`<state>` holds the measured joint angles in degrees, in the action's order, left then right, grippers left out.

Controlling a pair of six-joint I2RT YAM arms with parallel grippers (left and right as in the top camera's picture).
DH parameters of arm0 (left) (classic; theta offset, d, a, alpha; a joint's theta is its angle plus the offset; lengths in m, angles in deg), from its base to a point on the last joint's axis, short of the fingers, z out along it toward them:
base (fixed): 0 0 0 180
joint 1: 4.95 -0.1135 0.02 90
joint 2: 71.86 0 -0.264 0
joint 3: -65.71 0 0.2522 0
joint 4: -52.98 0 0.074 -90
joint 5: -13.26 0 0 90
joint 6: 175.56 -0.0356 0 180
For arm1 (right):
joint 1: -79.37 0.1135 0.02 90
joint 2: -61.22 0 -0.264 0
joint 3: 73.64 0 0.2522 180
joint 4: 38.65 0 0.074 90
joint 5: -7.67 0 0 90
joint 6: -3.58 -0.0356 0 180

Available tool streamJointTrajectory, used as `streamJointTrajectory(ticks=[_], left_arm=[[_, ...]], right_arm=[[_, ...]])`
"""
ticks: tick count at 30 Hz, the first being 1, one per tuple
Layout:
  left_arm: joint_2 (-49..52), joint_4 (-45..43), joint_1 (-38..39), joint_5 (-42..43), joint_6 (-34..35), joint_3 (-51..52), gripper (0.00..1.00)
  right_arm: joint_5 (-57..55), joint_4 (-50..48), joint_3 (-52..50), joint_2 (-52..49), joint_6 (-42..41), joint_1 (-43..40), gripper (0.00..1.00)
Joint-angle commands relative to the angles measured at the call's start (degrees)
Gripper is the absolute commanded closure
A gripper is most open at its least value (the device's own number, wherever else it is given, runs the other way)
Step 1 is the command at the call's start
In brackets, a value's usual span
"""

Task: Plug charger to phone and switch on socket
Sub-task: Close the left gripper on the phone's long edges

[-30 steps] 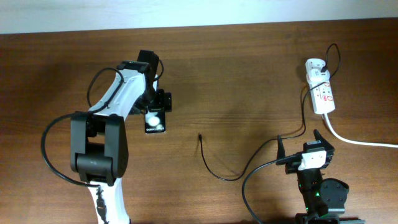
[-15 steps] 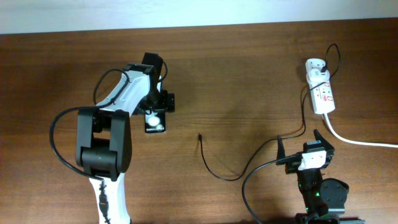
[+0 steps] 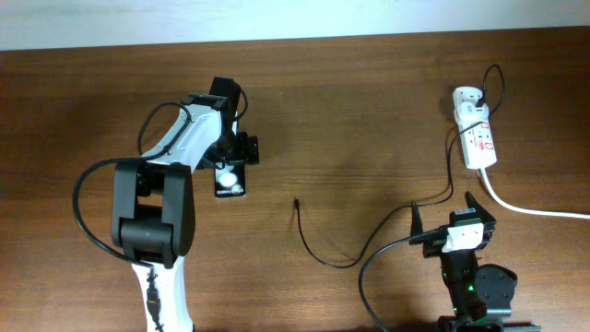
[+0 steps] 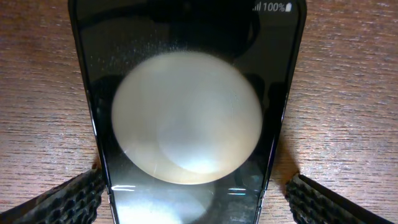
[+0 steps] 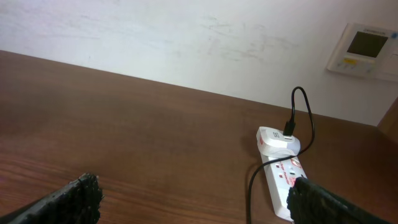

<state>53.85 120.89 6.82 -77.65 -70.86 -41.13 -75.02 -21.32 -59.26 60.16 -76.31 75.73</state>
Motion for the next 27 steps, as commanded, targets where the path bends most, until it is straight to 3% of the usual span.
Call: streamJointTrajectory(ticks=[1, 18, 27], left_arm=[[0.7, -0.1, -0.4, -0.4, 1.2, 0.4, 0.01], [0.7, 0.1, -0.4, -0.6, 2.0, 0.4, 0.00], [0.7, 0.1, -0.4, -0.6, 2.0, 0.4, 0.10]], right_arm=[[-0.3, 0.3, -0.3, 0.3, 0.0, 0.5, 0.01], [-0.3, 0.3, -0.3, 0.3, 0.0, 0.5, 0.01], [-0.3, 0.3, -0.3, 0.3, 0.0, 0.5, 0.01]])
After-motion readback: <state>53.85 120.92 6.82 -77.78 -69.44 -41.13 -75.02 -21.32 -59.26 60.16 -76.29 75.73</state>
